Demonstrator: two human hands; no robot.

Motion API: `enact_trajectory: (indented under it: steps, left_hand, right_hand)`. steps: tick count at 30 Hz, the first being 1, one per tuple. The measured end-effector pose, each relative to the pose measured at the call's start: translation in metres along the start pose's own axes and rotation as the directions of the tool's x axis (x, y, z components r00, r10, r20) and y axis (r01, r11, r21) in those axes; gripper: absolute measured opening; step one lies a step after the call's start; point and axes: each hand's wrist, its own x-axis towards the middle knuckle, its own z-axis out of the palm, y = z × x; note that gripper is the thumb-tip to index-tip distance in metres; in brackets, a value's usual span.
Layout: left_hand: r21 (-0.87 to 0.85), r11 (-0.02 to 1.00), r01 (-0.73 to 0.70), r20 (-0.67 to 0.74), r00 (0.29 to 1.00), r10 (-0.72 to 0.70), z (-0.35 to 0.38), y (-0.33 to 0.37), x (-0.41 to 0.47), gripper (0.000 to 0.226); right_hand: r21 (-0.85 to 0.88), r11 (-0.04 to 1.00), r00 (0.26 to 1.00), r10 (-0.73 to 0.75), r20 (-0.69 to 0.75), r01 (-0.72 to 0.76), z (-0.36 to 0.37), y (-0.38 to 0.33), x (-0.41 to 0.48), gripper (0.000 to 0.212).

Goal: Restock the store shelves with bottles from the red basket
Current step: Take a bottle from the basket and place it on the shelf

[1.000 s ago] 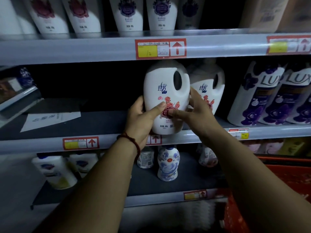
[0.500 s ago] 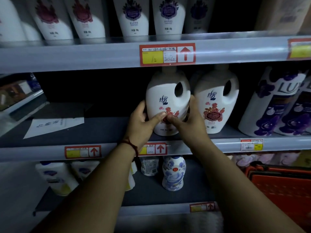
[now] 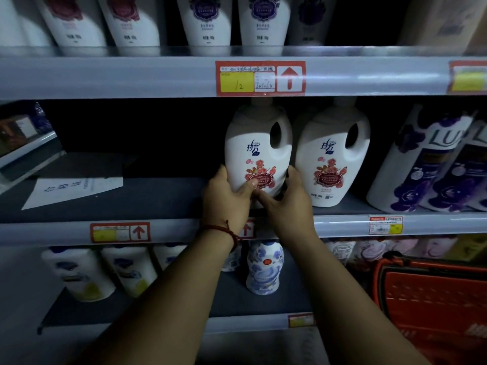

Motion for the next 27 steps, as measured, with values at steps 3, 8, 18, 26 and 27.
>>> enact_trajectory:
  steps: [3,8,18,26,27]
  left_hand:
    - [-0.004,1.0,0.014,0.017,1.0,-0.014,0.001,-0.001,0.001,0.046]
    - [-0.035,0.998,0.053,0.026,0.998,-0.052,0.003,-0.001,0.002,0.054]
    - [-0.021,0.998,0.066,-0.089,0.994,-0.068,0.019,0.009,-0.004,0.07]
    - [0.025,0.998,0.065,-0.149,0.987,-0.06,0.026,0.008,-0.005,0.071]
    - [0.023,0.998,0.065,-0.152,0.986,-0.06,0.026,0.007,-0.005,0.07]
  right_hand:
    - [-0.033,0.999,0.998,-0.022,-0.061,0.02,-0.015,-0.002,-0.002,0.028]
    - [-0.066,0.998,0.898,-0.041,-0.439,0.014,-0.055,0.001,-0.002,0.032]
    - [-0.078,0.995,0.986,0.047,-0.158,-0.06,-0.1,0.031,0.037,0.108]
    - [0.136,0.99,0.998,-0.025,-0.061,0.033,-0.098,0.055,0.048,0.099]
    - [0.154,0.987,0.998,-0.031,-0.055,0.039,-0.098,0.057,0.049,0.101]
